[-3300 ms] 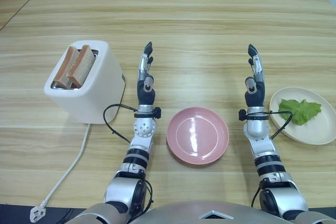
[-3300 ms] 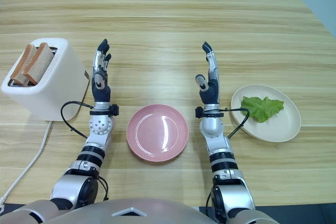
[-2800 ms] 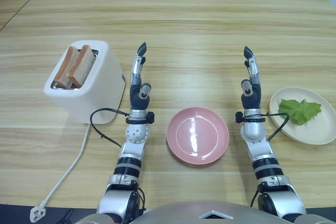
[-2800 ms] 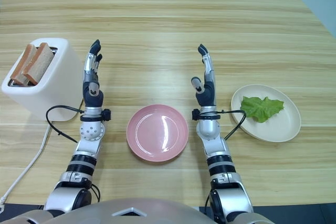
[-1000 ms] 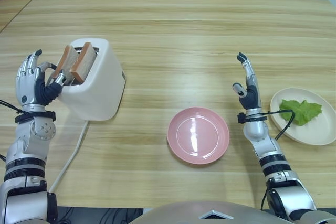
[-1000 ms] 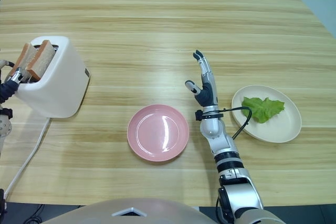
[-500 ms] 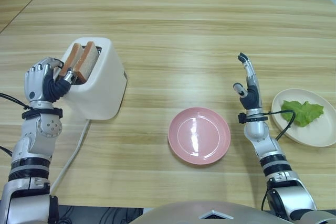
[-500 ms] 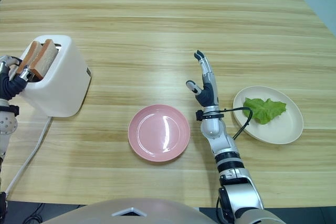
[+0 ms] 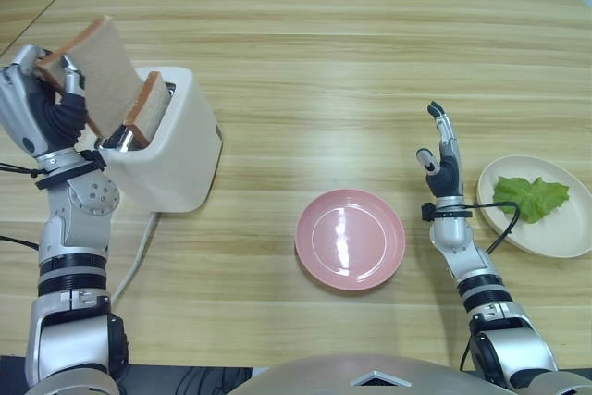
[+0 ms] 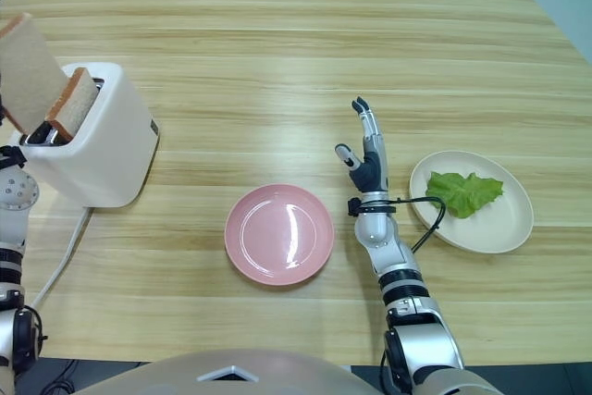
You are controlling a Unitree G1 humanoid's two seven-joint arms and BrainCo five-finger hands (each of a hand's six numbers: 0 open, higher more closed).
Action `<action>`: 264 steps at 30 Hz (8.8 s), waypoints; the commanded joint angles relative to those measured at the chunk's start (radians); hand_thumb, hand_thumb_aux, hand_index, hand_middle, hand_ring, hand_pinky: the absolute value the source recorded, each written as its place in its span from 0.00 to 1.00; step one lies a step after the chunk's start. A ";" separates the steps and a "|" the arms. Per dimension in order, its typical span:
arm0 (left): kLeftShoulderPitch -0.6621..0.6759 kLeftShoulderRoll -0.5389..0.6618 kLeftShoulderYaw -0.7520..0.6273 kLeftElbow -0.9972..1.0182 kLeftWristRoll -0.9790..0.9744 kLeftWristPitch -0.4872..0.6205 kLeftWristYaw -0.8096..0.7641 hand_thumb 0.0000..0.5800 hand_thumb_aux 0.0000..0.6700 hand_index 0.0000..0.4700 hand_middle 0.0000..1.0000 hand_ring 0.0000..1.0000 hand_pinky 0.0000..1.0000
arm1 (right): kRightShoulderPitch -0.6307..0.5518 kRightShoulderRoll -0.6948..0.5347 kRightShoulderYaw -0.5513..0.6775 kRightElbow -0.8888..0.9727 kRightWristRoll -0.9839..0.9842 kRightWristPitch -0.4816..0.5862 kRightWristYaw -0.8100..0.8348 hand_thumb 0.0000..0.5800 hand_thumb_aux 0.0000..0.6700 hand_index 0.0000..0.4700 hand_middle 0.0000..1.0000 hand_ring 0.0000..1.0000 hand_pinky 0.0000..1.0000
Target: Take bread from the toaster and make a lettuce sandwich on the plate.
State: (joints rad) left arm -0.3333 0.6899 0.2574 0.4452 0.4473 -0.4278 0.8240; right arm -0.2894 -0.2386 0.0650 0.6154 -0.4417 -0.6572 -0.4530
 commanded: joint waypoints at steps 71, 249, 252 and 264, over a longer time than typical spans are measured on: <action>0.325 -0.265 -0.424 -0.370 0.147 -0.153 -0.661 0.00 0.00 0.00 0.00 0.00 0.00 | 0.310 -0.627 -0.071 -0.319 -0.274 0.601 0.266 1.00 1.00 1.00 0.00 0.00 0.00; 0.334 -0.437 -0.509 -0.329 -0.424 0.166 -1.154 1.00 1.00 1.00 1.00 1.00 1.00 | 0.423 -0.386 0.075 -0.775 -0.061 -0.044 0.645 0.00 0.00 0.00 0.00 0.00 0.00; 0.310 -0.418 -0.515 -0.249 -0.346 0.153 -1.125 1.00 1.00 1.00 1.00 1.00 1.00 | 0.451 -0.395 0.056 -0.829 -0.010 -0.057 0.652 0.00 0.00 0.00 0.00 0.00 0.00; 0.294 -0.446 -0.552 -0.102 -0.224 0.129 -1.045 1.00 1.00 1.00 1.00 1.00 1.00 | 0.458 -0.396 0.147 -0.860 -0.007 -0.053 0.759 0.00 0.00 0.00 0.00 0.00 0.00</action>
State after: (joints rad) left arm -0.0742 0.2401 -0.2792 0.2926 0.1873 -0.3352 -0.2207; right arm 0.1655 -0.6311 0.1402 -0.3335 -0.3629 -0.7222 0.2579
